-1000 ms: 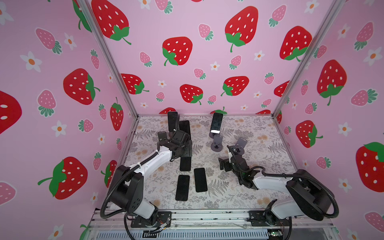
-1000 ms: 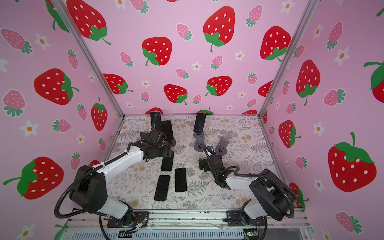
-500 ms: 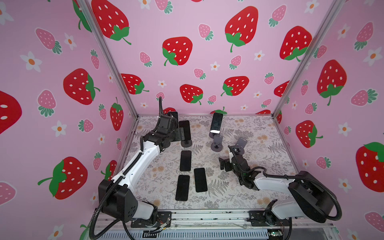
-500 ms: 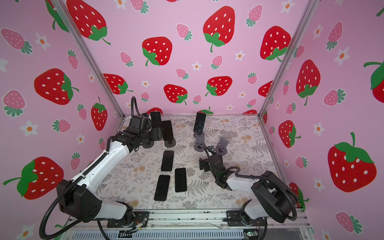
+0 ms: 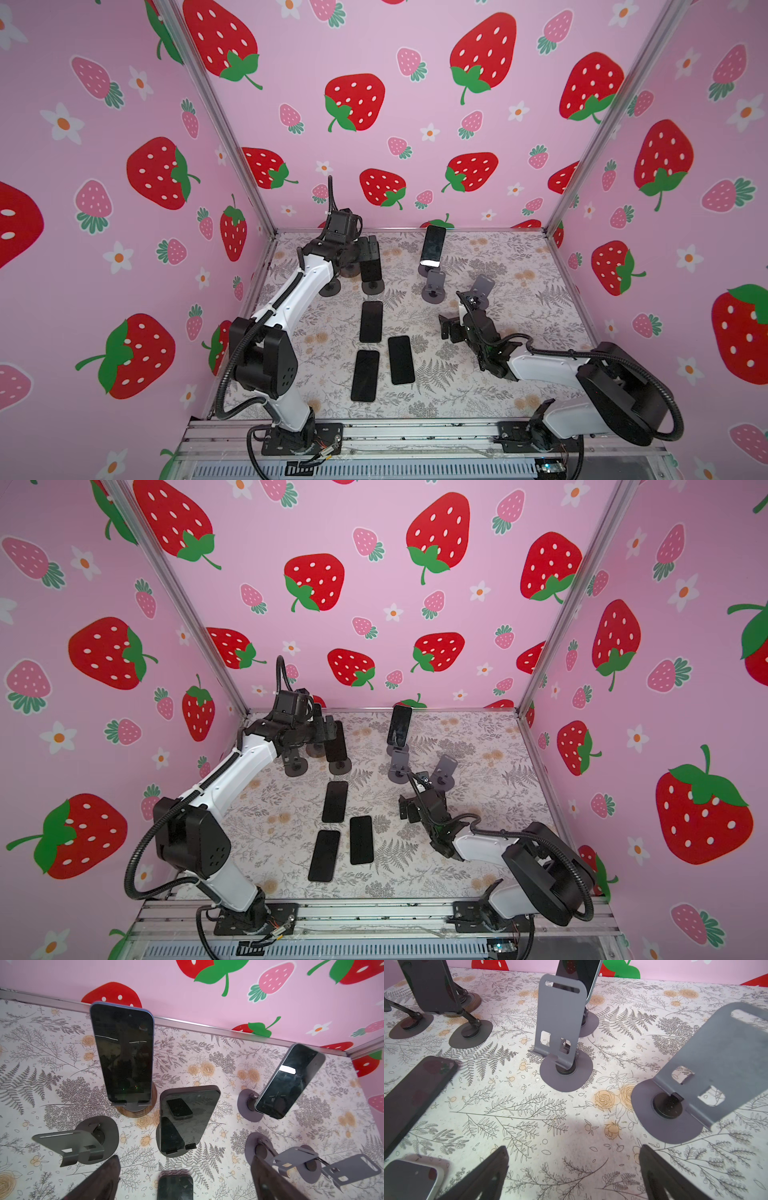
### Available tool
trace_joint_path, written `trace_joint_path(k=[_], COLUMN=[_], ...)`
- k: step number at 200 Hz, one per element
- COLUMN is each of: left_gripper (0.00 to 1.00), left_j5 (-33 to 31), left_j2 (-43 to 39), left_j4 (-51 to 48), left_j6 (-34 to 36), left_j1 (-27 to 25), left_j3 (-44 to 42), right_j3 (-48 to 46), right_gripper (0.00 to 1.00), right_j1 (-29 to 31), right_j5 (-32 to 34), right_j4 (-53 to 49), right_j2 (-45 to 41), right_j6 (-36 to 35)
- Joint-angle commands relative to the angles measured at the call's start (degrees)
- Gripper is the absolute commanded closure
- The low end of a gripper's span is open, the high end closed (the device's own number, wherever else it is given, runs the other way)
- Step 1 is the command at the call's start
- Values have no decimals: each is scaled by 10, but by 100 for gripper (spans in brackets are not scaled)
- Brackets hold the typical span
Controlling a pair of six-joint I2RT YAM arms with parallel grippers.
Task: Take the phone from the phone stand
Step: 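Raise the left gripper and move it toward another black phone on a stand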
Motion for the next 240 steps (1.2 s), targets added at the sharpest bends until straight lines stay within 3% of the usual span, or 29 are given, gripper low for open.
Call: trace_joint_path(k=[1, 93, 190, 240], left_gripper=[1, 1, 0, 10], left_j5=[-18, -96, -105, -124], left_j2=[21, 92, 148, 160], left_j4=[3, 6, 18, 18], left_j6=[11, 63, 71, 30], left_j1=[-5, -28, -32, -35], left_j3=[46, 94, 109, 108], right_j3=[-4, -2, -1, -2], right_gripper=[0, 0, 0, 0], right_j1=[-1, -2, -1, -1], right_j5=[14, 19, 17, 17], right_j4=[9, 7, 7, 7], right_j2=[-6, -7, -4, -6], right_j6=[-6, -9, -10, -10])
